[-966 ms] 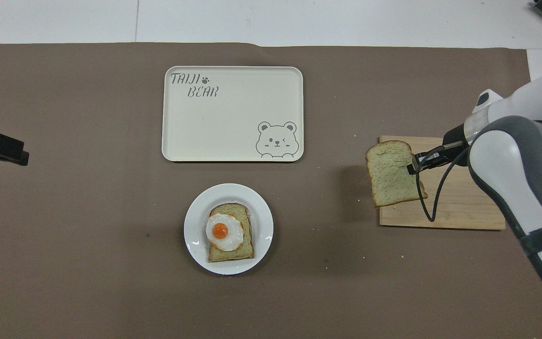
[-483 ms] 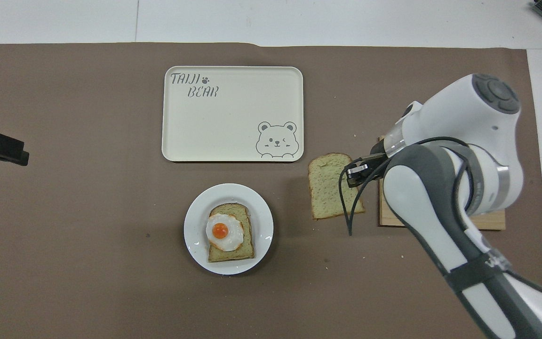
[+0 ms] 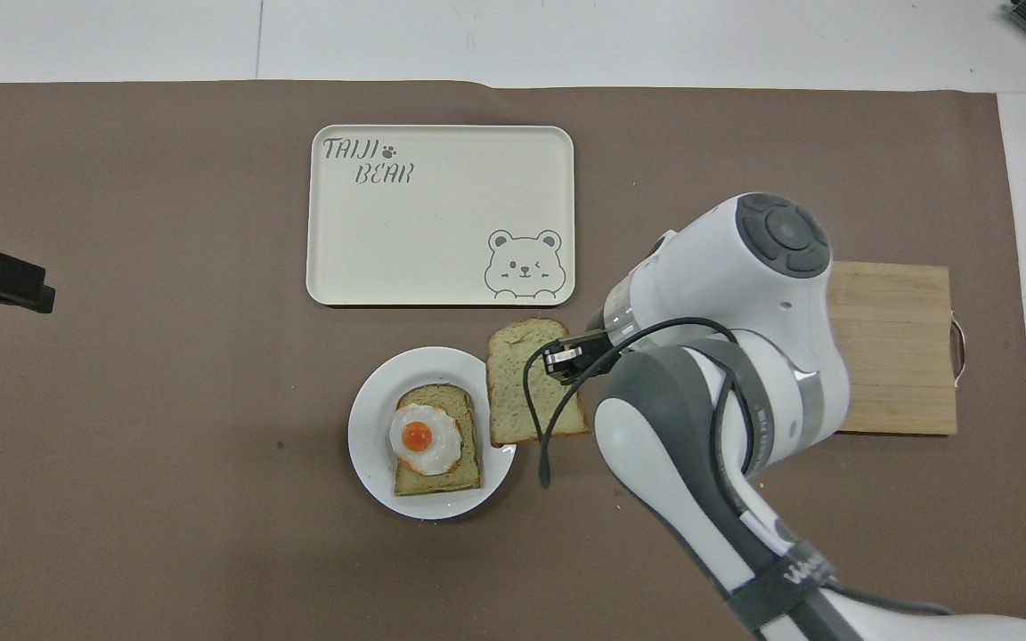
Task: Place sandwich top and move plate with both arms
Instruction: 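Lift the bread slice with the right gripper toward the white plate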
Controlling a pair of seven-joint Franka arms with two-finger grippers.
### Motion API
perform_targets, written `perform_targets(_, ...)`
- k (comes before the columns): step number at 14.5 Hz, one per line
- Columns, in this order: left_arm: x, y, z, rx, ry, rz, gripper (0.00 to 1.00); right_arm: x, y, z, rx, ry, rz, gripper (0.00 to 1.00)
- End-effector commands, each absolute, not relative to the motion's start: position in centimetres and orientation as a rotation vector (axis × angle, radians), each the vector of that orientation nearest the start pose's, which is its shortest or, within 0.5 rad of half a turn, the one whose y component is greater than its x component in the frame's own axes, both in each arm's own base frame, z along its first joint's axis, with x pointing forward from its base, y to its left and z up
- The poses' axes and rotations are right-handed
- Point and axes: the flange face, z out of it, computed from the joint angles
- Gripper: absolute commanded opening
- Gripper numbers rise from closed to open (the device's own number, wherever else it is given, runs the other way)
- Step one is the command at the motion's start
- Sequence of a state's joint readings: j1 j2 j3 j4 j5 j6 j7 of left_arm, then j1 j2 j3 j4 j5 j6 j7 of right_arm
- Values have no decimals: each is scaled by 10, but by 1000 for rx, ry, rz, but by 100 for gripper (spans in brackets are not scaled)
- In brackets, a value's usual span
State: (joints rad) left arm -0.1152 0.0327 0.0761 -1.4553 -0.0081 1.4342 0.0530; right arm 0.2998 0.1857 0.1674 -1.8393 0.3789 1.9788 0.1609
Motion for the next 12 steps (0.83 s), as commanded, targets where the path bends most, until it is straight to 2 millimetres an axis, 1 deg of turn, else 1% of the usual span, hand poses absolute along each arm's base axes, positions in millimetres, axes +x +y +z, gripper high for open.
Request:
perform_targets(1, 546, -22, 653, -3152, 151, 94, 100, 512, 333, 413, -2719, -51, 191, 0)
perform_targets(2, 546, -22, 653, -3152, 151, 94, 100, 515, 336, 410, -2687, -9, 185, 0)
perform_targets(3, 546, -22, 653, -3152, 151, 96, 100, 514, 340, 406, -2676, -6, 190, 0)
perform_targets(5, 546, -22, 653, -3152, 151, 94, 100, 508, 354, 395, -2680, -31, 209, 0)
perform_targets(7, 546, -22, 653, -3152, 151, 94, 100, 496, 369, 377, -2691, -66, 217, 0)
perform_targets(8, 546, -22, 653, -3152, 151, 94, 100, 491, 374, 371, -2693, -137, 204, 0)
perform_targets(9, 546, -22, 653, -3152, 151, 94, 100, 484, 374, 366, -2693, -204, 205, 0)
perform_targets(11, 546, -22, 653, -3152, 151, 94, 100, 478, 375, 357, -2697, -246, 219, 0)
perform_targets(12, 546, -22, 653, -3152, 151, 94, 100, 470, 380, 351, -2701, -262, 238, 0)
